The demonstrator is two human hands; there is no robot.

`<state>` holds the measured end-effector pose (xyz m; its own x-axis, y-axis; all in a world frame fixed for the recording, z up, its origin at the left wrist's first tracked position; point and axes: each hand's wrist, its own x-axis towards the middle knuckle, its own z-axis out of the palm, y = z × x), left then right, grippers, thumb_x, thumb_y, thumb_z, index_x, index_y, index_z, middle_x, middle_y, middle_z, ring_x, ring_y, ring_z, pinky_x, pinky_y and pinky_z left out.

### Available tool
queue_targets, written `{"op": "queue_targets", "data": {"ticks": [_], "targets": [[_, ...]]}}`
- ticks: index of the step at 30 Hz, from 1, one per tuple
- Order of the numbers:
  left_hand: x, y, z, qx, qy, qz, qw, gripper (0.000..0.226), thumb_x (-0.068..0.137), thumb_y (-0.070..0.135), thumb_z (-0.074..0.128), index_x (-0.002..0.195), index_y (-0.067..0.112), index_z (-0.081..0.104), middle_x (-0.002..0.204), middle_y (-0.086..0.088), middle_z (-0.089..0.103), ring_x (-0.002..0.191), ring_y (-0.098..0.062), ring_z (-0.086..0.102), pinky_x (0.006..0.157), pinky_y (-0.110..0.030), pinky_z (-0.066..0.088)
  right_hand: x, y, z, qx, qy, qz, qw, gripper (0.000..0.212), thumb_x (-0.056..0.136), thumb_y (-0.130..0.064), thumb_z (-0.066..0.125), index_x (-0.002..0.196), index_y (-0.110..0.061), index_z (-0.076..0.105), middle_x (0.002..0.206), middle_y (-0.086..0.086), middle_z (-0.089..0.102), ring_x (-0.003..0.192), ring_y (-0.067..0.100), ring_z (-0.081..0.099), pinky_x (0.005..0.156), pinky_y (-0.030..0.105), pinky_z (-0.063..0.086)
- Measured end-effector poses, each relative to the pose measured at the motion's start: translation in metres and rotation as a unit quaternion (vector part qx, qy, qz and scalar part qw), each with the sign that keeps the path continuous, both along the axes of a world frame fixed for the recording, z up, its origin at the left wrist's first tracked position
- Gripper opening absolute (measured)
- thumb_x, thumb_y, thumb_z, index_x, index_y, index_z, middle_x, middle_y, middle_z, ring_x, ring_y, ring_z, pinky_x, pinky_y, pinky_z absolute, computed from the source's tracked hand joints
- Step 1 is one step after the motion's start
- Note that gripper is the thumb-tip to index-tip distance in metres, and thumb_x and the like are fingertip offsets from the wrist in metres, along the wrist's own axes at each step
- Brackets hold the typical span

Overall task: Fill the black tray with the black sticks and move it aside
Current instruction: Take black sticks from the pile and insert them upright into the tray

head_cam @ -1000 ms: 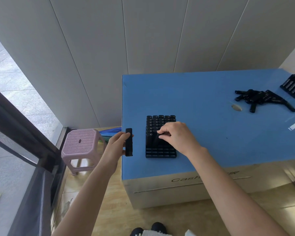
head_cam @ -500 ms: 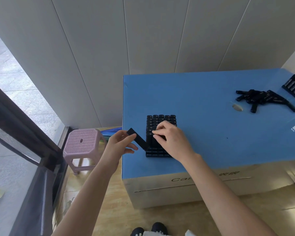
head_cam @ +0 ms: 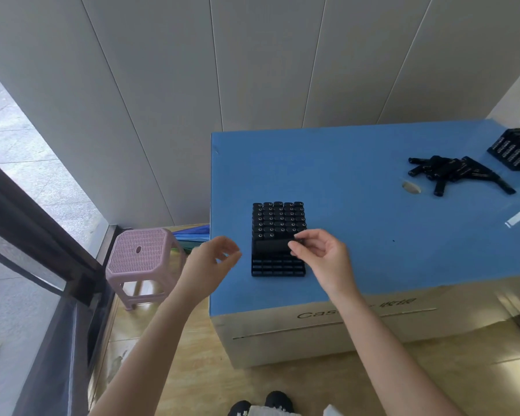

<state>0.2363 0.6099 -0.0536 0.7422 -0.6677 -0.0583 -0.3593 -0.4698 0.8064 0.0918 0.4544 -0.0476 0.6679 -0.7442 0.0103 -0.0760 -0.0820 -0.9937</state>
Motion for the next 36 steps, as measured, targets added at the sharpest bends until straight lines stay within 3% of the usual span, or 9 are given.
{"op": "queue_targets", "data": {"ticks": [3,6,8,12,17,23,28,32,36], "targets": [[0.008,0.005,-0.001,0.064,-0.132,0.007,0.989,0.011,0.091,0.024,0.057,0.097,0.018,0.064,0.085,0.014,0.060,0.079,-0.009,0.057,0.076,-0.030,0.050,-0.003,-0.021,0.003,-0.176,0.067,0.034,0.981,0.013,0.080,-0.010,0.070,0.089,-0.019,0.070,0.081,-0.002,0.070,0.071,0.005,0.064,0.071,0.007,0.047],[0.011,0.006,-0.003,0.088,-0.165,-0.013,0.982,0.016,0.092,0.028,0.054,0.102,0.019,0.063,0.094,0.011,0.062,0.083,-0.010,0.057,0.078,-0.033,0.051,0.003,-0.029,0.002,-0.316,0.129,0.095,0.935,0.022,0.083,-0.010,0.066,0.105,-0.016,0.070,0.088,-0.008,0.064,0.070,0.003,0.059,0.073,0.003,0.041],[0.010,0.006,-0.004,0.099,-0.174,-0.028,0.979,0.018,0.092,0.030,0.053,0.104,0.019,0.062,0.099,0.009,0.063,0.088,-0.010,0.057,0.077,-0.031,0.049,0.008,-0.028,0.003,-0.369,0.153,0.099,0.911,0.027,0.083,-0.011,0.067,0.110,-0.016,0.068,0.093,-0.007,0.064,0.072,0.006,0.059,0.076,0.010,0.043],[0.009,0.008,-0.007,0.121,-0.192,-0.038,0.973,0.021,0.093,0.033,0.051,0.107,0.020,0.061,0.105,0.008,0.065,0.096,-0.009,0.056,0.077,-0.027,0.044,0.011,-0.020,0.000,-0.393,0.161,0.074,0.902,0.023,0.080,-0.012,0.070,0.102,-0.014,0.063,0.096,-0.003,0.069,0.075,0.014,0.064,0.078,0.026,0.052],[0.008,0.012,-0.006,0.149,-0.196,-0.044,0.968,0.025,0.094,0.035,0.049,0.112,0.020,0.059,0.111,0.008,0.064,0.099,-0.010,0.058,0.078,-0.027,0.048,0.013,-0.018,-0.008,-0.397,0.149,0.067,0.903,0.014,0.079,-0.013,0.072,0.091,-0.013,0.066,0.088,-0.004,0.071,0.073,0.013,0.065,0.074,0.029,0.055],[0.008,0.012,-0.004,0.146,-0.195,-0.044,0.969,0.025,0.094,0.036,0.049,0.111,0.021,0.060,0.110,0.009,0.064,0.096,-0.009,0.059,0.075,-0.026,0.048,0.028,-0.020,-0.006,-0.412,0.152,0.137,0.888,0.012,0.082,-0.018,0.069,0.093,-0.016,0.072,0.089,-0.007,0.070,0.075,0.012,0.063,0.071,0.030,0.053],[0.008,0.014,-0.001,0.134,-0.195,-0.036,0.971,0.023,0.093,0.035,0.049,0.108,0.021,0.061,0.108,0.010,0.065,0.094,-0.009,0.060,0.073,-0.027,0.048,0.029,-0.015,-0.015,-0.464,0.134,0.066,0.873,0.008,0.081,-0.016,0.070,0.088,-0.015,0.073,0.084,-0.004,0.062,0.068,0.009,0.050,0.055,0.024,0.042],[0.006,0.011,0.001,0.123,-0.191,-0.049,0.973,0.023,0.093,0.036,0.049,0.107,0.022,0.061,0.108,0.010,0.065,0.091,-0.010,0.062,0.073,-0.028,0.049,0.020,-0.009,-0.020,-0.494,0.145,0.057,0.855,0.023,0.082,-0.014,0.067,0.104,-0.019,0.070,0.088,-0.003,0.057,0.078,0.013,0.052,0.052,0.024,0.042],[-0.009,0.005,0.003,0.100,-0.185,-0.052,0.976,0.022,0.093,0.037,0.049,0.108,0.024,0.058,0.104,0.015,0.061,0.088,-0.009,0.061,0.074,-0.029,0.050,0.002,-0.003,-0.022,-0.423,0.186,0.066,0.884,0.041,0.089,-0.020,0.057,0.130,-0.023,0.052,0.112,-0.008,0.050,0.098,0.006,0.045,0.066,0.020,0.037]]}}
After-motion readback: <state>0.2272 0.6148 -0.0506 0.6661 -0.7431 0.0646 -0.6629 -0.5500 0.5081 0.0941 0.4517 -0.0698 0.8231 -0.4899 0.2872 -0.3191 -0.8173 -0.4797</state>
